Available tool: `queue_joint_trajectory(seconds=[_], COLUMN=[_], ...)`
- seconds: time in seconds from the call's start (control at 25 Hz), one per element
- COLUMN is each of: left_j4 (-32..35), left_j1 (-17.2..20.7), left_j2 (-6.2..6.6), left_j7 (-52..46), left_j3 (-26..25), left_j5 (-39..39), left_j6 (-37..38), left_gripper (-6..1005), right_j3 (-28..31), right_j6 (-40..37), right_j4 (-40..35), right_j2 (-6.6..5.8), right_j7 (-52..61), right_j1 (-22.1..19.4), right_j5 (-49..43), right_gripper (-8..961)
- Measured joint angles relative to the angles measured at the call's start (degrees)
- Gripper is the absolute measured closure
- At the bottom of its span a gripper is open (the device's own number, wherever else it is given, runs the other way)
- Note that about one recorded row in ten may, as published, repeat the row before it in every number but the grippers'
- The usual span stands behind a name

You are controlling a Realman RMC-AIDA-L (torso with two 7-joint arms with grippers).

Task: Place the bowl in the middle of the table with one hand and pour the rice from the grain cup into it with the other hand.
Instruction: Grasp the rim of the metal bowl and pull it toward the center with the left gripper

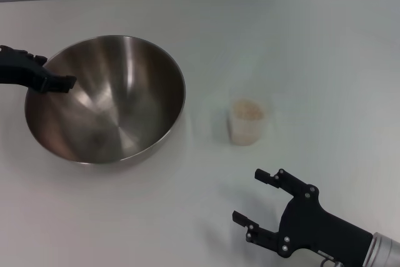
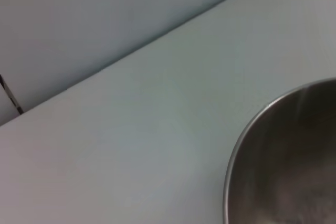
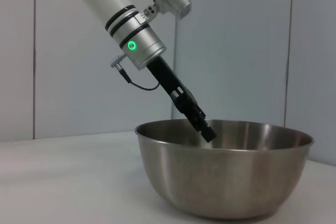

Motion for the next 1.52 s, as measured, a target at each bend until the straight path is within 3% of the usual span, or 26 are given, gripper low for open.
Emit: queue_joint_trajectory(seconds=[0.48, 0.88, 1.12, 1.28, 1.36, 1.4, 1.44, 1.48, 1.52], left_j4=[-0.1, -1.63, -4.02, -6.74, -10.46, -13.15, -13.15, -15.4, -16.13], left_j1=[-0.66, -3.25, -6.02, -8.62, -11.88, -14.2, -14.2, -15.95, -16.55], left_j2=[0.25, 0.22, 0.61, 0.9, 2.35, 3.72, 3.72, 4.93, 5.36], left_j7=[-0.77, -1.0, -0.98, -0.29, 0.36, 0.72, 0.72, 1.35, 1.64], left_j3=[1.34, 1.33, 0.06, -2.73, -5.13, -7.03, -7.03, -8.81, -9.44], left_j5=[1.15, 4.25, 4.37, 4.73, 4.94, 4.94, 4.94, 4.82, 4.74], left_j6=[-0.21, 1.56, 3.8, 5.58, 7.63, 8.95, 8.95, 10.23, 10.74], left_gripper=[318, 782, 881, 888, 892, 894, 901, 908, 915], right_j3=[0.0, 0.0, 0.0, 0.01, 0.01, 0.0, 0.0, 0.0, 0.0], right_j6=[0.48, 0.48, 0.48, 0.47, 0.47, 0.46, 0.46, 0.46, 0.47], right_j4=[0.0, 0.0, 0.0, 0.0, 0.0, 0.0, 0.0, 0.0, 0.0], right_j2=[0.0, 0.0, 0.0, 0.0, 0.0, 0.01, 0.01, 0.01, 0.0], right_j7=[-0.03, -0.04, -0.04, -0.03, -0.03, -0.03, -0.03, -0.03, -0.03], right_j1=[-0.11, -0.11, -0.11, -0.11, -0.11, -0.1, -0.1, -0.11, -0.11], right_j5=[-0.01, -0.01, -0.05, -0.05, -0.09, -0.14, -0.14, -0.15, -0.16], right_gripper=[170, 171, 170, 171, 171, 171, 171, 171, 171])
